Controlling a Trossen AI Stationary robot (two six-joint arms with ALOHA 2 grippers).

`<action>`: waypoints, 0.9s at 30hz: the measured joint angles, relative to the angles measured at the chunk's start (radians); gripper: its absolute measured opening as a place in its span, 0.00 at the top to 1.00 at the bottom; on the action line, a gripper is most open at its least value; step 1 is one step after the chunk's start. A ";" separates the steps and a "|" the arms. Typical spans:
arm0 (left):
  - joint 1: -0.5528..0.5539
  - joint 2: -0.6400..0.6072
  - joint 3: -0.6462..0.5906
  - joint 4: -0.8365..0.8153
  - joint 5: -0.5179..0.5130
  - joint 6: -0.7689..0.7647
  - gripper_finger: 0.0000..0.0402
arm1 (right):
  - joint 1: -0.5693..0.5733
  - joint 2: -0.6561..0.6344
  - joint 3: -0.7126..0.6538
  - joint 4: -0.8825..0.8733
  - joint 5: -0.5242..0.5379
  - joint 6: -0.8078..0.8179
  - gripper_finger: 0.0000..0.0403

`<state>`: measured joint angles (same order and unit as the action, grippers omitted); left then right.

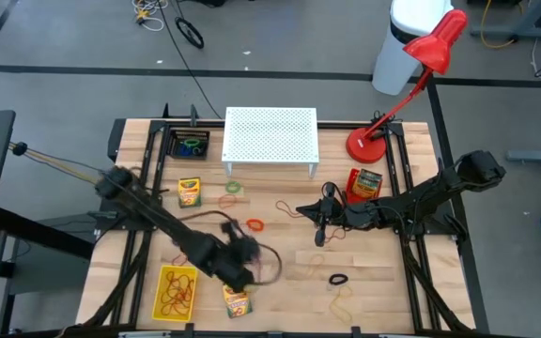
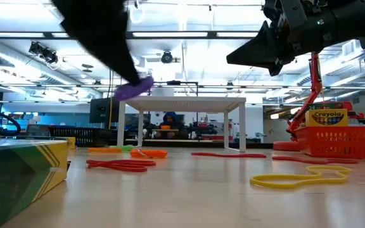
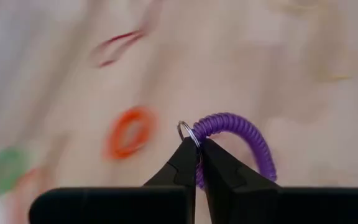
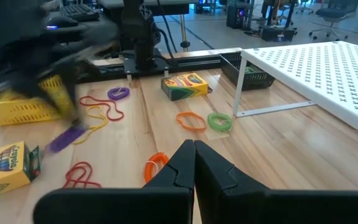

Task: Pick & Place Office Desk Supplies
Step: Put the bottom purple spring rubber band into the black bin

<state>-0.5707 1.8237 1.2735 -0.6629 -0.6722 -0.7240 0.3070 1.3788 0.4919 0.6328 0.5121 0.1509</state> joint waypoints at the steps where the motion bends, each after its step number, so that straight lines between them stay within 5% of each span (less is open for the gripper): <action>1: 0.003 -0.037 -0.036 -0.026 -0.012 -0.028 0.97 | 0.000 0.000 0.000 -0.001 0.000 0.000 0.99; 9: 0.027 -0.475 -0.379 -0.061 -0.119 -0.224 0.97 | 0.000 0.000 0.000 -0.002 0.000 0.000 0.99; 15: 0.252 -0.770 -0.522 -0.287 -0.160 -0.337 0.96 | 0.000 0.000 0.000 -0.002 0.000 0.000 0.99; 21: 0.645 -0.893 -0.546 -0.346 -0.160 -0.107 0.96 | 0.000 0.000 0.000 -0.002 0.000 0.000 0.99; 27: 1.025 -0.847 -0.546 -0.202 -0.136 0.299 0.96 | 0.000 0.000 0.000 -0.001 0.000 0.000 0.99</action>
<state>0.4541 0.9764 0.7277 -0.8651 -0.8086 -0.4248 0.3072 1.3788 0.4919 0.6322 0.5121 0.1509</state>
